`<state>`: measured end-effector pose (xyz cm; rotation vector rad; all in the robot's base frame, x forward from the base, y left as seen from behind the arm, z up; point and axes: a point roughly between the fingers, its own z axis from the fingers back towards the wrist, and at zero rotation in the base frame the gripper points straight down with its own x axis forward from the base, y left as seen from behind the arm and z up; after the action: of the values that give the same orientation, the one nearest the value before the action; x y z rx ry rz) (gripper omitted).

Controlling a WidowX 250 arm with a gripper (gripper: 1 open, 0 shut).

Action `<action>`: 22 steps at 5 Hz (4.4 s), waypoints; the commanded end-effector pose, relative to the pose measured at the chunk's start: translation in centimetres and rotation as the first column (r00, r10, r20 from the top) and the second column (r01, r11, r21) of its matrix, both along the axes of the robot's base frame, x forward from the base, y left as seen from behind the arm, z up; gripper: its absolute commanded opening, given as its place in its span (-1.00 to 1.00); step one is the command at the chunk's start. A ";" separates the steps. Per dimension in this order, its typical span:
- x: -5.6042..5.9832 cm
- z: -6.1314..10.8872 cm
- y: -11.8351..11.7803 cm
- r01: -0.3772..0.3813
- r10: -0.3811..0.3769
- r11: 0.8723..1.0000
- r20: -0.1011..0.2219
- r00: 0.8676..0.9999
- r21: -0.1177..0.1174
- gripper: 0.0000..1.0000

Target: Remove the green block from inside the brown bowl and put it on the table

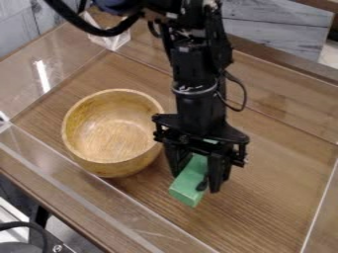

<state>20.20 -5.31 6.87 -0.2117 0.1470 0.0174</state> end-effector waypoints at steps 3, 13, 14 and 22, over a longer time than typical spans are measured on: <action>1.5 0.7 0.2 -0.014 0.014 1.000 0.050 0.999 -0.016 -1.00; 2.4 -0.1 1.0 -0.023 0.026 0.998 0.057 0.998 -0.056 -1.00; 2.4 -0.2 1.1 -0.023 0.027 0.998 0.056 0.998 -0.061 -1.00; 2.5 -0.3 1.6 -0.020 0.025 0.995 0.047 0.999 -0.095 -1.00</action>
<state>21.51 -3.88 5.58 -0.3031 0.1502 0.0360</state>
